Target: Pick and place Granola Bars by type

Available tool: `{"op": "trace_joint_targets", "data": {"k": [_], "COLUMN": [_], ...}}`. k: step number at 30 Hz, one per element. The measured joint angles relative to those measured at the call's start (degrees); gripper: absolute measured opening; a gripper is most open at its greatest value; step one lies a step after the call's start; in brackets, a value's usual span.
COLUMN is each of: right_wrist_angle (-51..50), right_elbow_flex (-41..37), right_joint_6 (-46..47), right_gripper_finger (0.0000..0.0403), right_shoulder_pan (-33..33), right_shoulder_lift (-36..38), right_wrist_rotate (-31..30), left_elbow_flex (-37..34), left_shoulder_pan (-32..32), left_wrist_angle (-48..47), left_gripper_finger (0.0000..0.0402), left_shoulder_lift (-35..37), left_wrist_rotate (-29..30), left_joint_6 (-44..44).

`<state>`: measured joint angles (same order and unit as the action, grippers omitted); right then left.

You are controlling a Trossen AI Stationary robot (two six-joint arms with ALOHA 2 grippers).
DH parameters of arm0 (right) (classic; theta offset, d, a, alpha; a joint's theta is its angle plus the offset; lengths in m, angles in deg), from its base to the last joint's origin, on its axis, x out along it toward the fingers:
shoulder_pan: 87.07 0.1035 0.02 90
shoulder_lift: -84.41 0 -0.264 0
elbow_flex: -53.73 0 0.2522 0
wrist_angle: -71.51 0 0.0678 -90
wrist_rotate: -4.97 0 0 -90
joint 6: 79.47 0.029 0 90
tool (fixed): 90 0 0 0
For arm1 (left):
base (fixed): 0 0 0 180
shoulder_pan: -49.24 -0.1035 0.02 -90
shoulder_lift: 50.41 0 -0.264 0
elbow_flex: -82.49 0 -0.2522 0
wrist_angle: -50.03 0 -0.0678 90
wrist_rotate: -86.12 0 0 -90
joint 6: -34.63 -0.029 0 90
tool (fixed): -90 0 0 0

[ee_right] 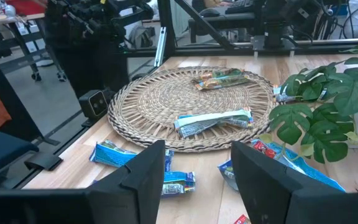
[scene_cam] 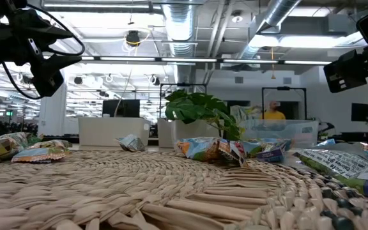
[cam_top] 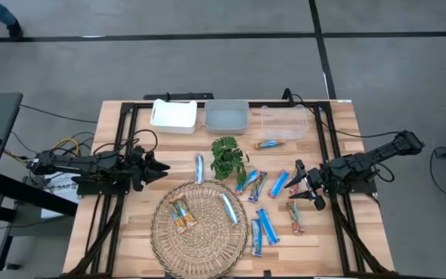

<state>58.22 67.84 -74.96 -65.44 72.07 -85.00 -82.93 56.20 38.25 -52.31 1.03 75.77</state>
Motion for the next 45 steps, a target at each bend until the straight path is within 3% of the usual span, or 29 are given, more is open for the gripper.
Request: {"op": "trace_joint_targets", "data": {"k": [19, 27, 33, 41, 45], "right_wrist_angle": [-0.02, 0.00, -0.01, -0.01, 0.00], "right_elbow_flex": [-0.01, 0.00, 0.01, -0.01, -0.01], "right_joint_6": [0.02, 0.00, 0.00, 0.00, 0.00], "right_gripper_finger": [0.0177, 0.0176, 0.0177, 0.0177, 0.0177], "right_shoulder_pan": [0.00, -0.02, 0.00, -0.02, 0.00], "right_shoulder_lift": [0.00, 0.00, 0.00, -0.01, 0.00], "right_wrist_rotate": [0.00, 0.00, 0.00, 0.00, 0.00], "left_elbow_flex": [0.02, 1.43, 9.82, 24.05, 32.33], "left_shoulder_pan": [0.02, 0.02, 0.02, 0.02, 0.06], "left_wrist_angle": [-0.02, -2.33, -9.76, -17.13, -22.02], "left_gripper_finger": [0.0196, 0.0196, 0.0196, 0.0196, 0.0196], "left_shoulder_lift": [0.00, -3.14, -12.74, -35.47, -47.07], "left_wrist_rotate": [-1.24, -3.59, 2.34, 4.83, 4.85], "left_joint_6": [0.31, -26.56, -41.92, -50.74, -59.49]}}
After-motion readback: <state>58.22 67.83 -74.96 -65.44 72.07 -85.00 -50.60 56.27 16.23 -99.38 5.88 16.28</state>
